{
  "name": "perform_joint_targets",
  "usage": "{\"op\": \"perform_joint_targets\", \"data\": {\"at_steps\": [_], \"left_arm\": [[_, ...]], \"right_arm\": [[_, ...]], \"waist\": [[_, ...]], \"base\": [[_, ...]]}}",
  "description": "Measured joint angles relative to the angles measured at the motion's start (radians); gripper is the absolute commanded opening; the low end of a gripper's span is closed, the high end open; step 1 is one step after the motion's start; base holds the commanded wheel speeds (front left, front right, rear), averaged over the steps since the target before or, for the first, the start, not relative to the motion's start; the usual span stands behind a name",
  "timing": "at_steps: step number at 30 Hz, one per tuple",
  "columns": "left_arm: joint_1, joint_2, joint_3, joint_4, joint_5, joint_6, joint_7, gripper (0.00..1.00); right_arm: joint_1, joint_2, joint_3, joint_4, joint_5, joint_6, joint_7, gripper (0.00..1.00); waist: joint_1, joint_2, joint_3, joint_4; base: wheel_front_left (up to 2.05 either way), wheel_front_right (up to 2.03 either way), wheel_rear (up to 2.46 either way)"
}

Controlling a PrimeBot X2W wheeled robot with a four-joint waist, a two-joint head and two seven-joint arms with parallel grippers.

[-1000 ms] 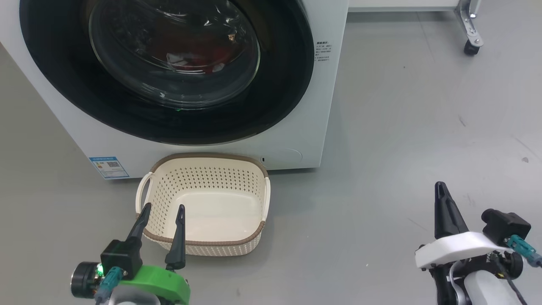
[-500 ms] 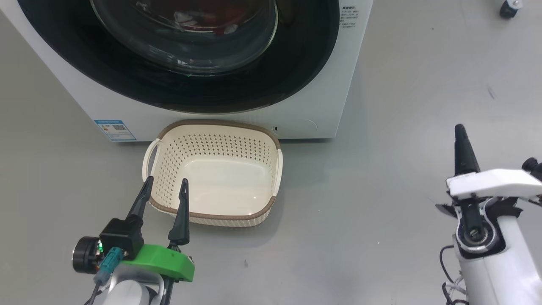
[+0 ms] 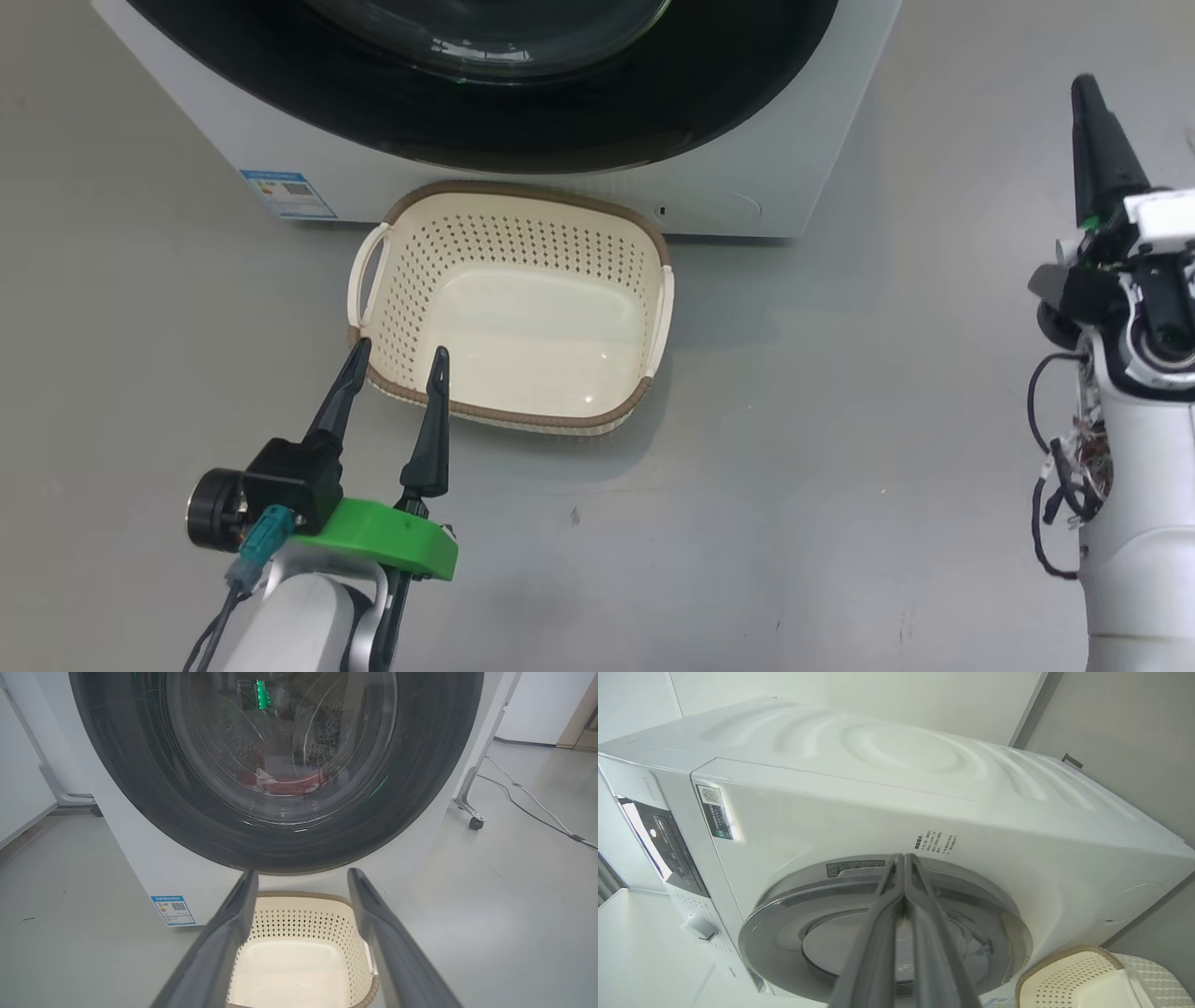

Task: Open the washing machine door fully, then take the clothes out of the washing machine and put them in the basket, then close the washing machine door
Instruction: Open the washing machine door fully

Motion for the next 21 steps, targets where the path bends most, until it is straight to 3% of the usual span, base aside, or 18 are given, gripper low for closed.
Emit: {"op": "perform_joint_targets", "data": {"at_steps": [21], "left_arm": [[-0.099,-0.025,-0.019,-0.004,0.000,-0.025,-0.003,1.00]], "right_arm": [[-0.396,-0.110,0.062,0.083,0.068,-0.081,0.239,0.00]], "waist": [[0.0001,0.0000,0.157,0.114]], "base": [[0.00,0.00,0.00]]}}
